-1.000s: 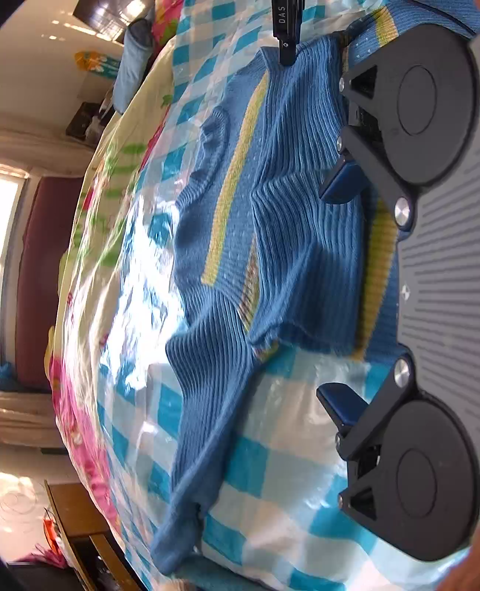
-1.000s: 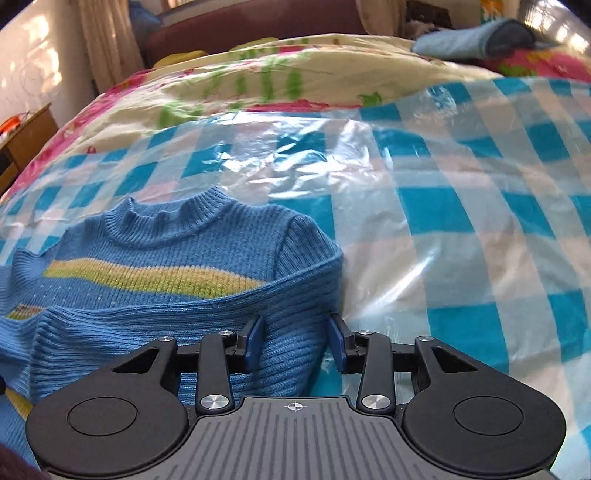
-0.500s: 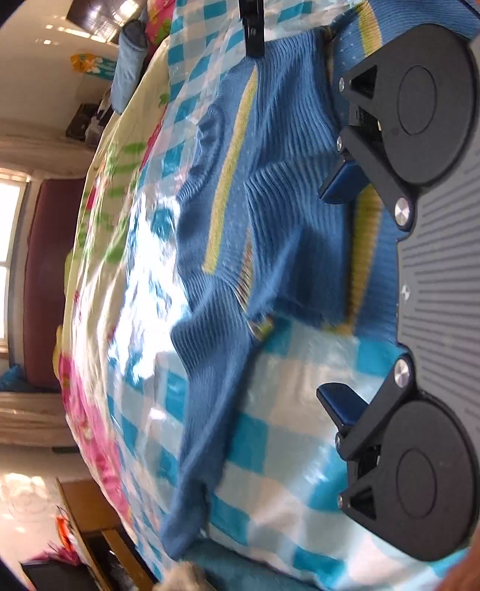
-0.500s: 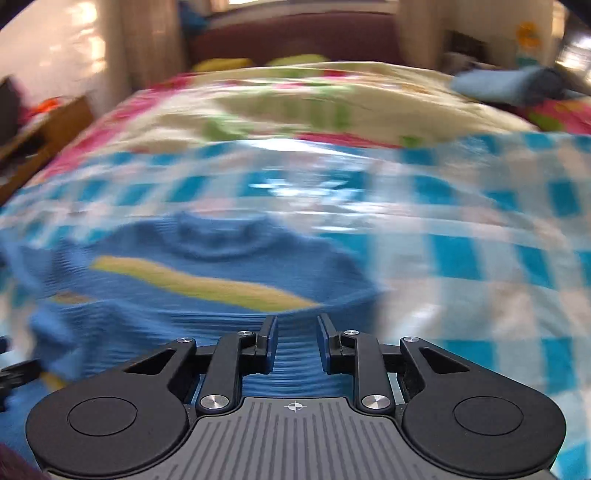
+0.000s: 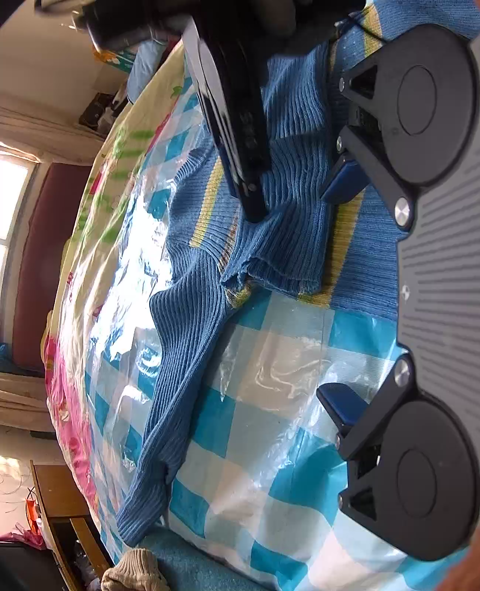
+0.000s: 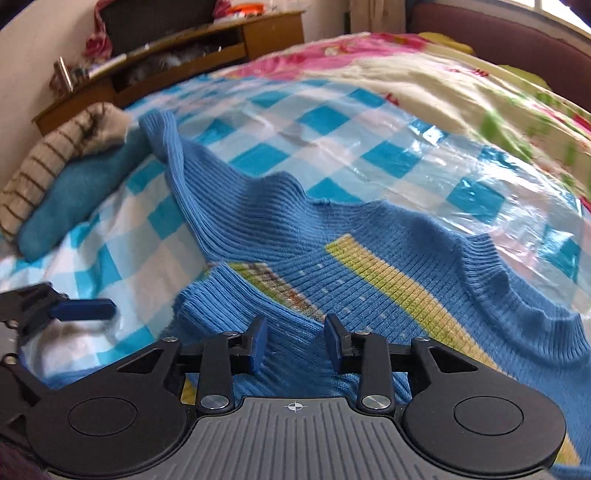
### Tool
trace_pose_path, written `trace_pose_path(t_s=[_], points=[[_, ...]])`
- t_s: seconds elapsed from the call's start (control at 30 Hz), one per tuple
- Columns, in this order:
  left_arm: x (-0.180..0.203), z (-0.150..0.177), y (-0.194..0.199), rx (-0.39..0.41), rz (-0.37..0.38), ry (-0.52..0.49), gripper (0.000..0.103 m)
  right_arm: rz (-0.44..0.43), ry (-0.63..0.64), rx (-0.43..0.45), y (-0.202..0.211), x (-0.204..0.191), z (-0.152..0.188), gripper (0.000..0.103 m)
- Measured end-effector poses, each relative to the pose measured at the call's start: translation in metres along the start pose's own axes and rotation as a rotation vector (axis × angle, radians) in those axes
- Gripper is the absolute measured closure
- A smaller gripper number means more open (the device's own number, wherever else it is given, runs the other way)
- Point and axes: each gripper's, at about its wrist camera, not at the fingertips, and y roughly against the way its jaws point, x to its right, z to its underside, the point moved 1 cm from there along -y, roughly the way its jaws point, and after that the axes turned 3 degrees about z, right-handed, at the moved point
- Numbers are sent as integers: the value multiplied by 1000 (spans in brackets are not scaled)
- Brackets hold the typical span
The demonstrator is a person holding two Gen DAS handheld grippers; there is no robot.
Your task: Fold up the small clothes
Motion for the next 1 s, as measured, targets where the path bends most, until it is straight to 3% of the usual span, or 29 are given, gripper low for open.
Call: trace_pose_path(t_s=[0.13, 0.17, 0.2, 0.23, 0.4, 0.53, 0.57, 0.6, 0.67, 0.9, 1.0], points=[[-1, -2, 1, 8, 11, 5, 0, 1, 12, -60, -9, 6, 2, 70], [-1, -2, 0, 9, 11, 7, 0, 1, 6, -64, -7, 10, 3, 77], [-1, -2, 0, 9, 8, 7, 0, 7, 1, -69, -7, 11, 4, 90], [-1, -3, -1, 12, 7, 8, 0, 13, -5, -75, -5, 12, 3, 94], [2, -8, -3, 26, -6, -3, 0, 6, -49, -64, 4, 18, 4, 101], [3, -8, -6, 19, -10, -13, 0, 4, -63, -41, 9, 20, 4, 102], [3, -8, -6, 16, -9, -13, 0, 2, -44, -38, 8, 18, 4, 100], [2, -7, -7, 14, -8, -12, 0, -7, -27, -46, 7, 16, 3, 91], [1, -7, -6, 15, -5, -7, 0, -23, -19, -41, 5, 12, 1, 90], [-2, -6, -9, 4, 7, 6, 0, -80, 22, -29, -14, 2, -11, 73], [-3, -5, -9, -2, 11, 8, 0, -81, 48, -51, -22, -3, -11, 74]])
